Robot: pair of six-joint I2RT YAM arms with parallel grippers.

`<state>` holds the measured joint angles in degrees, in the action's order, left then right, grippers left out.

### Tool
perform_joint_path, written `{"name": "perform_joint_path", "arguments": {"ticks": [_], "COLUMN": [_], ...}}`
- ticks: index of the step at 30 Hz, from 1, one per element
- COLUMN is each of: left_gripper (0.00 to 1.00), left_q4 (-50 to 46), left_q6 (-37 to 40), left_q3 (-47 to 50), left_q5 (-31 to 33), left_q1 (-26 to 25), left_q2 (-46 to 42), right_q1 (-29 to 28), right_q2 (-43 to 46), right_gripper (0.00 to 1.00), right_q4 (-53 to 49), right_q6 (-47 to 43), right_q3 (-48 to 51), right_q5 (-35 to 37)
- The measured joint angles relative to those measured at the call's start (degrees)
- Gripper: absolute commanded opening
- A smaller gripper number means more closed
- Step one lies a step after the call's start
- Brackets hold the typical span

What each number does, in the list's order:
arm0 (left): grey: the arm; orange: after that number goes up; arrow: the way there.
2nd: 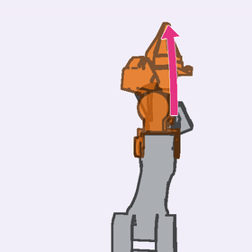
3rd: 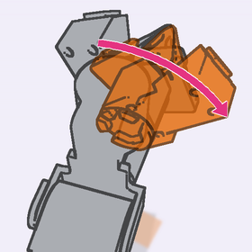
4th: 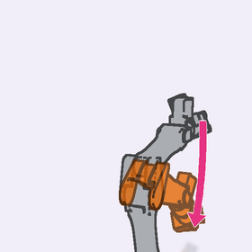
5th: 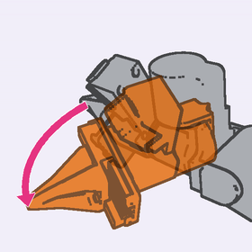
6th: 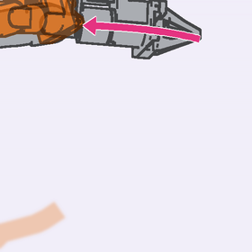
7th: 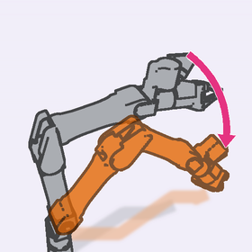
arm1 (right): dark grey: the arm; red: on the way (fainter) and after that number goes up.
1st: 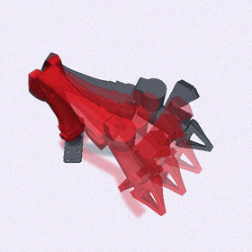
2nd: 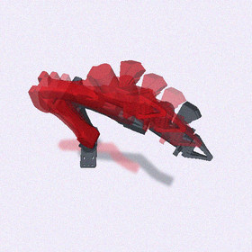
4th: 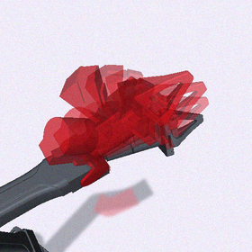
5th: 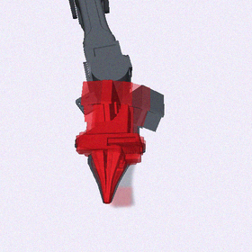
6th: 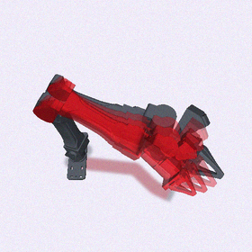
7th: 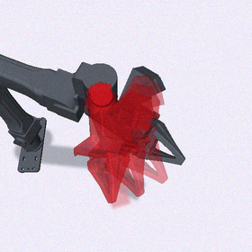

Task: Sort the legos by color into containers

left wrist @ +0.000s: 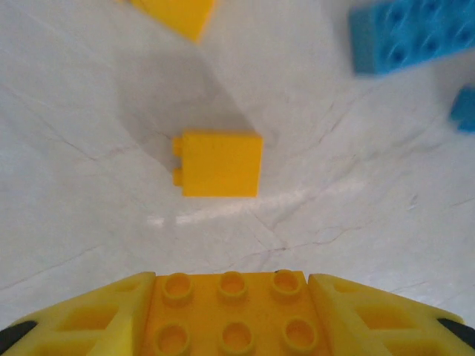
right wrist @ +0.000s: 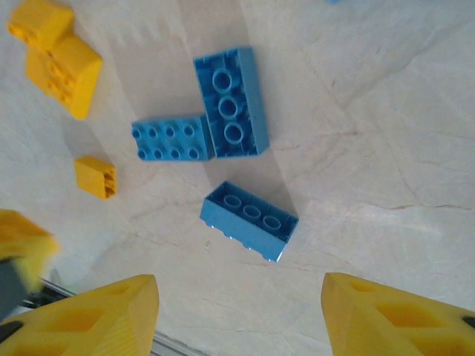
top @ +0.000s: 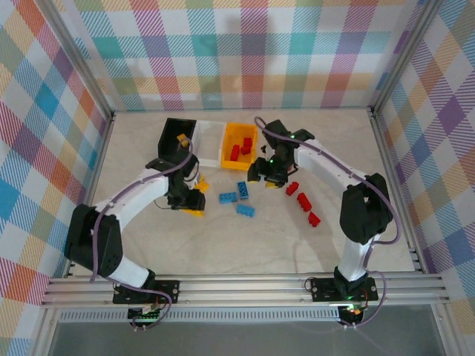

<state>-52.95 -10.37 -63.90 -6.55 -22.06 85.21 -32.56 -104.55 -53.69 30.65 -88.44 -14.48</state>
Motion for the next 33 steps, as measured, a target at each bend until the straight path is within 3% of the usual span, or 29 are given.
{"name": "perform_joint_path", "arguments": {"ticks": [6, 12, 19, 33], "left_gripper": [0.5, 0.51, 0.51, 0.55], "left_q4": [-2.3, -2.4, -2.3, -4.5], "left_q6": [1.1, 1.2, 0.8, 0.7], "left_q3": [-10.9, -23.8, -37.6, -64.3], "left_q5": [0.1, 0.0, 0.8, 4.3], "left_q1": [8.6, 13.7, 16.5, 17.0], "left_q2": [0.4, 10.2, 24.3, 49.0], "right_q1": [-5.4, -8.7, -9.0, -9.1], "right_q2": [-4.6, -7.7, -8.3, -12.0], "right_gripper": [0.62, 0.62, 0.63, 0.63], "right_q4": [-0.2, 1.1, 3.3, 3.2], "right_q6": [-6.9, -16.3, -22.6, -26.9], "right_q3": [0.0, 0.2, 0.9, 0.8], "right_q5": [2.1, 5.3, 7.5, 7.8]}}
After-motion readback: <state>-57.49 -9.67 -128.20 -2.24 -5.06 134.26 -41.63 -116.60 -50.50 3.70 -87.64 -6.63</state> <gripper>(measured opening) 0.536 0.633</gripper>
